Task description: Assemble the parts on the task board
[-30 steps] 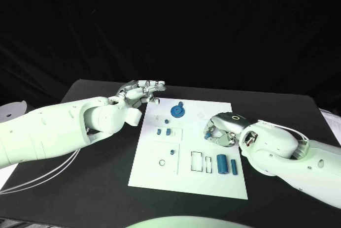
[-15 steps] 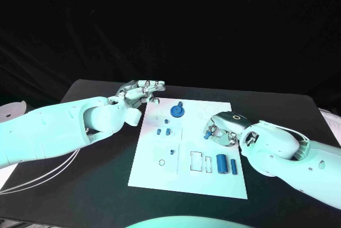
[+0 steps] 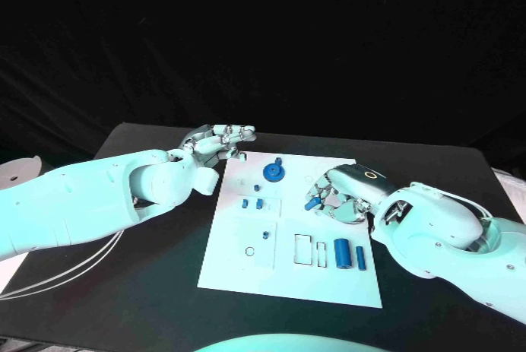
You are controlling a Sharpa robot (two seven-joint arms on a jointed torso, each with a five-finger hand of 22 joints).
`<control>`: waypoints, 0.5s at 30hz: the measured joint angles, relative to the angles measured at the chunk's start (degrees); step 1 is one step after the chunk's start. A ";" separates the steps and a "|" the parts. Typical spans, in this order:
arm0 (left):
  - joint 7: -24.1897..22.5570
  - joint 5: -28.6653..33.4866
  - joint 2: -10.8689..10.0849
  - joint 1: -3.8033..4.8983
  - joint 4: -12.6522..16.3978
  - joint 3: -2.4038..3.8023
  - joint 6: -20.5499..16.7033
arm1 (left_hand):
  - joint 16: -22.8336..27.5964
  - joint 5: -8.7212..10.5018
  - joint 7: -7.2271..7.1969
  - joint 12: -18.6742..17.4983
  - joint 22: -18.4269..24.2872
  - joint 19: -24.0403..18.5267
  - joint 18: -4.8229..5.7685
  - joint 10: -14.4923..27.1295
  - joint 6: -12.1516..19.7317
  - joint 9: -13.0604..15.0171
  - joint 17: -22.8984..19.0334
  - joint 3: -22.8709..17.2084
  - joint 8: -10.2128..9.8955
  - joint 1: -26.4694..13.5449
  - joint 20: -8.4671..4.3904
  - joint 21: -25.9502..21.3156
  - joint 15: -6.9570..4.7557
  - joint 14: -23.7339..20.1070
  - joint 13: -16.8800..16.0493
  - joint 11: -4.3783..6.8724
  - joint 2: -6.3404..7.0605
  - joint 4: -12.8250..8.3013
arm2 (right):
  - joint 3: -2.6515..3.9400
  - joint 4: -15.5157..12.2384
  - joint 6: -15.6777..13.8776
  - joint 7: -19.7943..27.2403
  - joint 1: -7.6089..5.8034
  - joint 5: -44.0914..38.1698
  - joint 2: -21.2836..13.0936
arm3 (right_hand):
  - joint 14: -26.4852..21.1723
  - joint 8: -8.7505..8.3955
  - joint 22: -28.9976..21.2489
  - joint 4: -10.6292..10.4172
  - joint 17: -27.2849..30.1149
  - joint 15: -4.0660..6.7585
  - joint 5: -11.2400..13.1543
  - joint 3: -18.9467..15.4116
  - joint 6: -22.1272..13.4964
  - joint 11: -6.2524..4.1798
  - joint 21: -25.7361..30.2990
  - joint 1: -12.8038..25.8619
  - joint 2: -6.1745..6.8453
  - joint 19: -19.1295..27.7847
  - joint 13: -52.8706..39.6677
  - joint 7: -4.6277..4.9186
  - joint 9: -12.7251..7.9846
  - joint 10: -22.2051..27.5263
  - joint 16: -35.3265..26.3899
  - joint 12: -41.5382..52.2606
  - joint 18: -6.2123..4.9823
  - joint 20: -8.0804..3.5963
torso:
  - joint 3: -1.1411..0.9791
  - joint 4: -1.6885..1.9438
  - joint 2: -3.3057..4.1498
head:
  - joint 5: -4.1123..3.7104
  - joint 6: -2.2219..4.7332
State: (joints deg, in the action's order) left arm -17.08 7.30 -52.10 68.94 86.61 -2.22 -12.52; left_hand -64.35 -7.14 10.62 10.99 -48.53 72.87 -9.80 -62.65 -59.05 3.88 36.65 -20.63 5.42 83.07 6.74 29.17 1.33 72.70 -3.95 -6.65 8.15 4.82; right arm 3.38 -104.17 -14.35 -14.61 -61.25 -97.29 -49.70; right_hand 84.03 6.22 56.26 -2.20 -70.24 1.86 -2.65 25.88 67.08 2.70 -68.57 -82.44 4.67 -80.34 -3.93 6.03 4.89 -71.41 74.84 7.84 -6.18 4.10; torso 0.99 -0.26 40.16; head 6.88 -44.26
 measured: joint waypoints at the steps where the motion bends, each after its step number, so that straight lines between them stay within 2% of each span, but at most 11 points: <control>1: 0.02 0.00 0.01 0.00 -0.01 0.00 0.01 | 0.00 0.00 0.00 0.00 0.00 0.00 0.00 0.00 0.00 0.00 -0.03 0.00 0.00 0.00 0.00 0.00 0.00 0.00 0.00 0.00 0.00 0.00 | 0.01 -0.44 -0.06 0.00 -0.03 0.24 0.09 | 0.00 0.00 0.00 0.00 0.00 0.00 0.00 0.00 0.00 0.00 0.00 0.14 0.00 0.00 -0.01 0.00 0.00 0.00 0.00 0.00 0.00 0.00 | 0.00 0.01 0.00 | 0.05 0.00; 8: 0.16 0.00 0.13 0.00 -0.01 0.00 0.10 | 0.00 0.00 0.00 0.00 0.00 0.00 0.00 0.00 0.00 0.00 -0.03 0.00 0.00 0.00 0.00 0.00 0.00 0.00 0.00 0.00 0.00 0.00 | 0.02 -2.27 -0.13 0.20 0.01 1.46 3.55 | 0.00 0.00 -0.13 0.00 0.01 0.00 0.01 0.00 -0.02 0.01 0.00 0.21 -0.07 0.00 -0.01 0.02 0.00 0.00 0.00 -0.21 0.00 0.00 | 0.03 0.07 0.03 | 0.65 -0.31; 11: 0.21 0.00 0.27 0.00 0.00 0.00 0.15 | 0.00 0.00 0.00 0.00 0.00 0.00 0.00 0.00 0.00 0.00 -0.03 0.00 0.00 0.00 0.00 0.00 0.00 0.00 0.00 0.00 0.00 0.00 | -0.21 -2.06 -0.06 0.50 0.44 1.48 5.85 | 0.00 0.00 -0.16 -0.09 0.01 0.00 0.02 0.09 -0.02 0.01 0.00 0.21 -0.07 0.00 0.05 0.02 0.00 -0.01 0.00 -0.21 0.00 0.00 | 0.09 0.08 0.03 | 0.90 -0.51; 15: 0.26 0.00 0.44 0.00 0.02 0.00 0.22 | 0.00 0.00 0.00 0.00 0.05 0.00 0.00 0.00 0.00 0.00 -0.03 0.00 0.00 0.00 0.00 0.00 0.00 0.00 0.00 0.00 0.00 0.00 | -0.82 -0.54 0.14 1.00 1.66 1.22 9.21 | 0.00 0.00 -0.27 -0.16 0.07 0.00 0.03 0.15 -0.03 0.02 0.00 0.21 -0.07 0.00 0.06 0.03 0.00 -0.01 0.00 -0.43 0.00 0.00 | 0.11 0.08 0.03 | 1.31 -0.75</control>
State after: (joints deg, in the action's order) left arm -16.82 7.30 -51.66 68.94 86.63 -2.22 -12.31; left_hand -64.35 -7.14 10.62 10.99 -48.48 72.87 -9.80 -62.65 -59.05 3.88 36.62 -20.63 5.42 83.07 6.74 29.17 1.33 72.70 -3.95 -6.64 8.15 4.82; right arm 2.56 -104.71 -14.21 -13.61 -59.59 -96.07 -40.49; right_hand 84.02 6.22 55.99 -2.36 -70.17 1.86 -2.62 26.03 67.05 2.72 -68.57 -82.23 4.61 -80.34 -3.87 6.06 4.88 -71.41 74.83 7.40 -6.18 4.10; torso 1.10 -0.19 40.18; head 8.19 -45.01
